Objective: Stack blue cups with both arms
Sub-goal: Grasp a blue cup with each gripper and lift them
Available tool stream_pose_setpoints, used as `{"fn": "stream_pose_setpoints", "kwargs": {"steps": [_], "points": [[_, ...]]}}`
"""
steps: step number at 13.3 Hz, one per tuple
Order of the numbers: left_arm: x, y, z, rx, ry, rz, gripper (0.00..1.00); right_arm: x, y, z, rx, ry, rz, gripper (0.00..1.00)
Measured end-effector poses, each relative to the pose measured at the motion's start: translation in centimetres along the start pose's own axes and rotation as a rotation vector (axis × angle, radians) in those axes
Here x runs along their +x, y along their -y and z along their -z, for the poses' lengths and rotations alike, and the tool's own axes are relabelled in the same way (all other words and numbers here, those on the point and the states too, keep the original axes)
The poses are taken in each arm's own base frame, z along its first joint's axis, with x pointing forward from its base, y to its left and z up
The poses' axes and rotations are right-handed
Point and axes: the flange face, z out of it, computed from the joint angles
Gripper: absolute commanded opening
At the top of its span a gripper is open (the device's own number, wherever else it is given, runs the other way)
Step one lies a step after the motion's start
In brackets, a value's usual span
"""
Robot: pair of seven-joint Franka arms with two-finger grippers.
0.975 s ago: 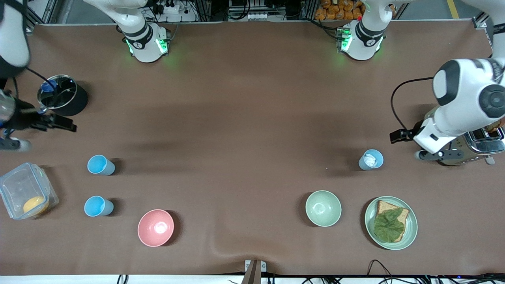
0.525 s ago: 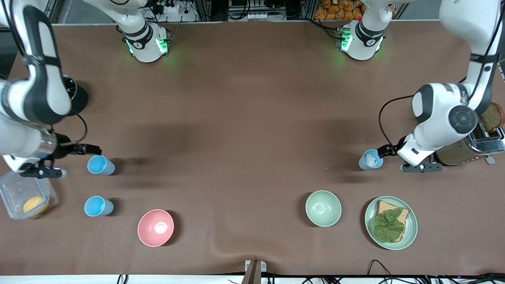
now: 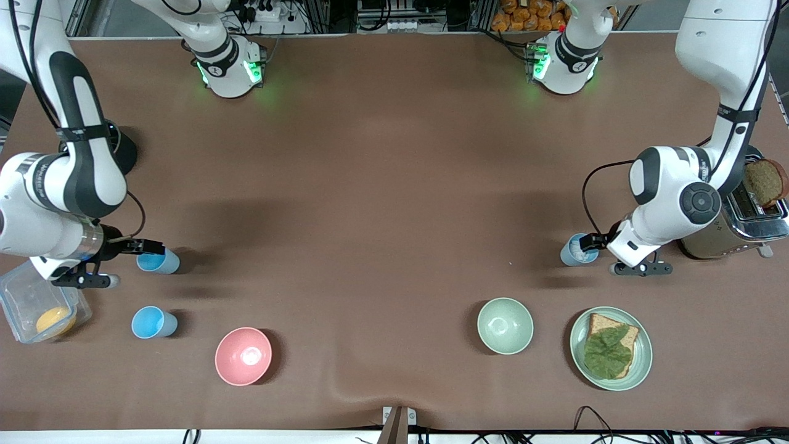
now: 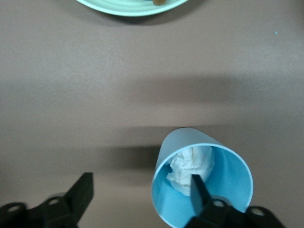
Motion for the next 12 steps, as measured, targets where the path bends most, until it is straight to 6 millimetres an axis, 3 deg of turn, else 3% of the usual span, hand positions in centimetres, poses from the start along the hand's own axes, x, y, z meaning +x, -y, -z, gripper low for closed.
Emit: {"fn": "stream_pose_setpoints", "kwargs": {"steps": [2,3,7,8,9,12], "points": [[0.0,-0.4,-0.3,0.000,0.005,-0.006,0.06,-0.1,-1.6,-0.5,0.003,0.000,0.025,1.00],[-0.1,-0.5,-0.4,-0.001,0.006,-0.008,0.00,-0.1,-2.2,-1.0,0.005,0.006,0.040,1.00],[0.0,-1.4,-0.2,-0.006,0.002,-0.021,0.00,0.1,-4.2,-4.1,0.013,0.024,0.106,1.00],[0.2,-1.9,-0.1,-0.008,-0.003,-0.029,0.00,0.1,-5.0,-5.1,0.018,0.031,0.121,0.41],[0.2,-2.7,0.0,-0.013,-0.005,-0.040,0.00,0.0,-5.6,-5.9,0.030,0.035,0.130,0.00],[0.5,-6.1,0.9,-0.037,-0.024,-0.056,0.00,0.0,-6.3,-7.1,0.087,0.028,0.164,0.00]]}}
